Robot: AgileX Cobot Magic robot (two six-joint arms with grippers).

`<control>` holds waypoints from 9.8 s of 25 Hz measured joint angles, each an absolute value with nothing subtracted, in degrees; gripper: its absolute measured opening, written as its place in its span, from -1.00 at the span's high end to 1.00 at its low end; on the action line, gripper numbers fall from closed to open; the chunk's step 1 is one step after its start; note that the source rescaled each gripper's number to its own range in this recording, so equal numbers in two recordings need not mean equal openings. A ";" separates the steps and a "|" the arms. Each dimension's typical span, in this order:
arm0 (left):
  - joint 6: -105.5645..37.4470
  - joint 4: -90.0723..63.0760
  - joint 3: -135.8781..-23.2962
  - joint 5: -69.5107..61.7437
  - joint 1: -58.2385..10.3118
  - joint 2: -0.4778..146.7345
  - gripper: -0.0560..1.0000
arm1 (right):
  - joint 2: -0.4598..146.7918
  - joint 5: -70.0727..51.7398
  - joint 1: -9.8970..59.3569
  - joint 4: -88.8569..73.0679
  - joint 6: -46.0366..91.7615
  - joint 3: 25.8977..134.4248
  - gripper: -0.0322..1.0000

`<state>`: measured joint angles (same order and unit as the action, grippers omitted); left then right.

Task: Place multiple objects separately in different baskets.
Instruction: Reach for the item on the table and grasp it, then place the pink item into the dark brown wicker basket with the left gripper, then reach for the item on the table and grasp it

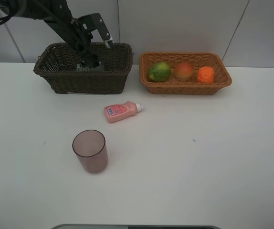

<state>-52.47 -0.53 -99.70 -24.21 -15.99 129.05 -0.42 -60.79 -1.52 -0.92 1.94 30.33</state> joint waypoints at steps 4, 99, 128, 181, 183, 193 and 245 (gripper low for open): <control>-52.42 -2.31 -99.70 -24.78 -15.99 127.93 -1.00 | -0.42 -60.79 -1.52 -0.92 1.94 30.33 -0.56; -11.99 6.82 -95.89 -45.68 -36.64 131.39 -1.00 | -0.42 -60.79 -1.52 -0.97 1.94 30.33 -0.56; -12.03 6.01 -95.89 -44.20 -37.41 134.02 -0.30 | -0.42 -60.79 -1.52 -0.97 1.94 30.33 -0.56; 11.50 10.18 -101.18 -47.99 -20.51 120.56 -0.30 | -0.42 -60.79 -1.52 -0.97 1.94 30.33 -0.56; 13.00 10.29 -101.18 -46.39 -19.14 120.56 -0.30 | -0.42 -60.79 -1.52 -0.97 1.94 30.33 -0.56; 13.81 10.36 -101.18 -34.71 -13.60 120.87 -0.30 | -0.42 -60.79 -1.52 -0.97 1.94 30.33 -0.56; 2.65 2.99 -101.33 -45.41 -15.47 122.24 -1.00 | -0.42 -60.79 -1.52 -0.97 1.94 30.33 -0.56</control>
<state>2.65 2.99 -101.33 -45.41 -15.47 122.24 -0.42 -60.79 -1.52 -0.97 1.94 30.33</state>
